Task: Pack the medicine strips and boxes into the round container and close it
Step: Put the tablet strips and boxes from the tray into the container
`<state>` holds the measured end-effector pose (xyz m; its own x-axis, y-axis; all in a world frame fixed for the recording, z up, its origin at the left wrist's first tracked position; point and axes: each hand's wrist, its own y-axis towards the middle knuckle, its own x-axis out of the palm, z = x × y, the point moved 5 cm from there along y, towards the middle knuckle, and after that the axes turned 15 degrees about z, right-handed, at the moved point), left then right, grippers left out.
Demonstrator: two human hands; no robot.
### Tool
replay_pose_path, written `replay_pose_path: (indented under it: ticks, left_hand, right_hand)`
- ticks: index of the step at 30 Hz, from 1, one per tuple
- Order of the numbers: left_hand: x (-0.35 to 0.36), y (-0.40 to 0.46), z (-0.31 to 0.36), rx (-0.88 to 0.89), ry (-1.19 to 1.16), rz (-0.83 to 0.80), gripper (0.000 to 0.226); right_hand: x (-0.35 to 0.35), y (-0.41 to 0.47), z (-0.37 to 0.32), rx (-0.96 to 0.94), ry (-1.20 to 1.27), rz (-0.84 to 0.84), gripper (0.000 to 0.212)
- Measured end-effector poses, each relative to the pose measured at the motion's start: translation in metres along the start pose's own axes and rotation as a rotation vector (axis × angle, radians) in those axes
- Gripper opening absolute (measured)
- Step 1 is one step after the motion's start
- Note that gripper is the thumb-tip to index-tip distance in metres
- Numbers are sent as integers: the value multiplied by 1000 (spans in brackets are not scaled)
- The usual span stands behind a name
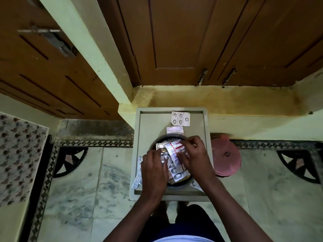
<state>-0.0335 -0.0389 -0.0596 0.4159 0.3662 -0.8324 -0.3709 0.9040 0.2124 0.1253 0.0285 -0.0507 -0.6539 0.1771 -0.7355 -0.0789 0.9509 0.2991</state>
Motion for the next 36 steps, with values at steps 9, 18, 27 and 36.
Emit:
replay_pose_path:
  ticks: [9, 18, 27, 36]
  left_hand:
    - [10, 6, -8, 158, 18, 42, 49]
    - [23, -3, -9, 458, 128, -80, 43]
    - [26, -3, -11, 471, 124, -69, 45]
    - [23, -1, -12, 351, 46, -99, 54]
  right_hand:
    - [25, -20, 0, -220, -290, -218, 50]
    - [17, 5, 12, -110, 25, -76, 28]
    - [55, 98, 68, 459, -179, -125, 54]
    - [74, 123, 74, 525, -236, -157, 71]
